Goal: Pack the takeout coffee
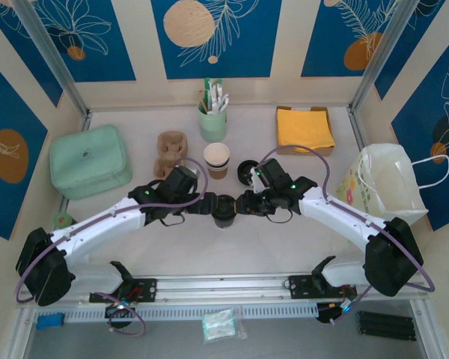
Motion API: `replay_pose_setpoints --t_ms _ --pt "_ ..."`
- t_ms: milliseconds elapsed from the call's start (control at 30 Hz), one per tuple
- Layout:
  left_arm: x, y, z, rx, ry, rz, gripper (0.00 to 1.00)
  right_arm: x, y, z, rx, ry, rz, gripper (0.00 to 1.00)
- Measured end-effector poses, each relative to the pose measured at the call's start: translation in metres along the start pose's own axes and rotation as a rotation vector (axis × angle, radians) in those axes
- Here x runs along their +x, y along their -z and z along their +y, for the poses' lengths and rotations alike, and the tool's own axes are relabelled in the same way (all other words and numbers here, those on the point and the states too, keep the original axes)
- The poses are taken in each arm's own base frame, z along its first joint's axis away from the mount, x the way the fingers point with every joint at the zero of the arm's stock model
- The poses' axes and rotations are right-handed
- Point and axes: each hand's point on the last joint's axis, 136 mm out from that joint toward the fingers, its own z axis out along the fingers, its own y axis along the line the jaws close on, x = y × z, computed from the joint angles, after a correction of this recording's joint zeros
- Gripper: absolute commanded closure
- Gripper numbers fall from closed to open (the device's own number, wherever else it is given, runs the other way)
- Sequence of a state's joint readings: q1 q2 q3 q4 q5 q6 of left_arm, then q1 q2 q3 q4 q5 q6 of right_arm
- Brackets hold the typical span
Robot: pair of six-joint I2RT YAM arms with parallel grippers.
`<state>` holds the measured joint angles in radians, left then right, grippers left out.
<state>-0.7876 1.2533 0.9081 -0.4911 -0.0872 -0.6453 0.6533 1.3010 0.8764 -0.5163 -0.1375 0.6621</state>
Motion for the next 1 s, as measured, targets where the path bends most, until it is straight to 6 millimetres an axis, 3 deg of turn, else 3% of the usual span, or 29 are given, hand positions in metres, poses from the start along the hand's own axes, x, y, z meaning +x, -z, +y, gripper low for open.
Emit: replay_pose_setpoints --t_ms 600,1000 --pt "0.006 -0.016 0.004 0.003 0.011 0.014 0.01 -0.005 -0.009 -0.004 -0.027 -0.025 0.000 0.66" --pt "0.022 -0.011 -0.002 0.089 0.066 0.041 0.01 -0.023 -0.011 -0.012 -0.020 -0.042 -0.003 0.66"
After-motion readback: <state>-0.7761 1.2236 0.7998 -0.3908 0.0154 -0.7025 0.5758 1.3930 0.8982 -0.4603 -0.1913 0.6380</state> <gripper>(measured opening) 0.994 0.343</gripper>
